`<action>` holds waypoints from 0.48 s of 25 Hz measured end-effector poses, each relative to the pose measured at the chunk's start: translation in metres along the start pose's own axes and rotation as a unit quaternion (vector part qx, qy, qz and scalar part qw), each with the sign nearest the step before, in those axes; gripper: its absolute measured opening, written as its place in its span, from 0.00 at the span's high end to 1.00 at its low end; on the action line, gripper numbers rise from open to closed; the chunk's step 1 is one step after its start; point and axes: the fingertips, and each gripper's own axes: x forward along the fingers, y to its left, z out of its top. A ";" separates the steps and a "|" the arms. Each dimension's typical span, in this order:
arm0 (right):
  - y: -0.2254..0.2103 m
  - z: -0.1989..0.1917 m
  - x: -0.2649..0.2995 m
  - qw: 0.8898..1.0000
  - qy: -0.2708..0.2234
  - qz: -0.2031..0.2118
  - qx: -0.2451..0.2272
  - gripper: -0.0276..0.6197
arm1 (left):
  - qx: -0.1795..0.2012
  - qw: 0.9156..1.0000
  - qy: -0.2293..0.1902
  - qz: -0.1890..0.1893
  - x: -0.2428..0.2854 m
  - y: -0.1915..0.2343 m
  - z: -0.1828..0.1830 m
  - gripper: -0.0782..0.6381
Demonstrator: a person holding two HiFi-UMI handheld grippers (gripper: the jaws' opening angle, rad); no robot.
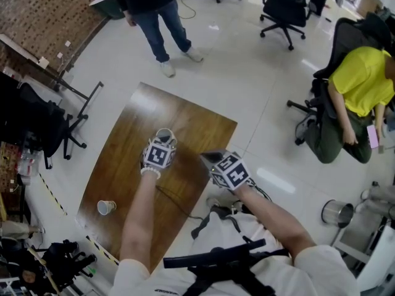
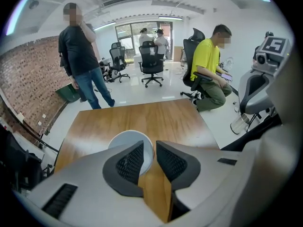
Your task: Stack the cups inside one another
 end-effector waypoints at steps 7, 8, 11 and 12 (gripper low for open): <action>0.003 -0.003 -0.009 1.000 0.002 0.013 -0.009 0.95 | -0.048 0.997 -0.054 0.025 -0.033 -0.004 0.018 0.76; 0.005 -0.004 -0.010 1.000 0.002 0.017 -0.012 0.95 | -0.067 0.995 -0.072 0.032 -0.043 -0.004 0.022 0.76; 0.007 -0.008 -0.011 0.999 0.002 0.031 -0.019 0.95 | -0.158 0.976 -0.140 0.051 -0.072 -0.005 0.024 0.76; 0.007 -0.008 -0.013 0.999 0.002 0.036 -0.021 0.95 | -0.190 0.966 -0.164 0.058 -0.083 -0.005 0.025 0.76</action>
